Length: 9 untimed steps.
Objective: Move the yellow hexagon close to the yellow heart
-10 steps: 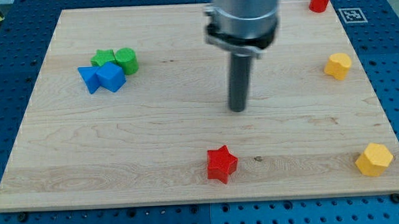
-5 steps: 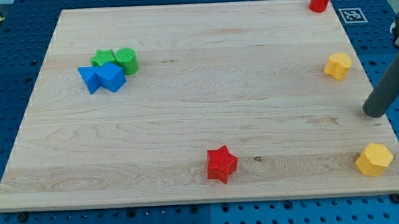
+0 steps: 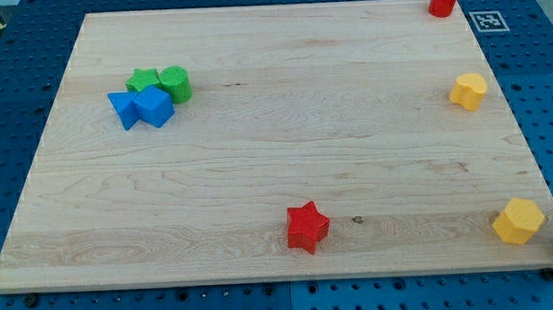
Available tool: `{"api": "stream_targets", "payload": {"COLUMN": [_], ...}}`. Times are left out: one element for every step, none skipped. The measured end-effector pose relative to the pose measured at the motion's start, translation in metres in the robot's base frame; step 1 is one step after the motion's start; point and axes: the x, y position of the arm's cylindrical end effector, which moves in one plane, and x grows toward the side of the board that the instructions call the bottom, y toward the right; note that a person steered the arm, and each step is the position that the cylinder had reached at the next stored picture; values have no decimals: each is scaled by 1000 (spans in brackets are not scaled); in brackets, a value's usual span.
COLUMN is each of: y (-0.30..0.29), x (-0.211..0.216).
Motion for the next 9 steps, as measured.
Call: {"api": "stream_targets", "payload": {"y": [-49,-57,-57,-57,-57,-57,-57,-45,-37], "x": [0,-1,-3,-20,-42,-67,-76,-62,-58]}}
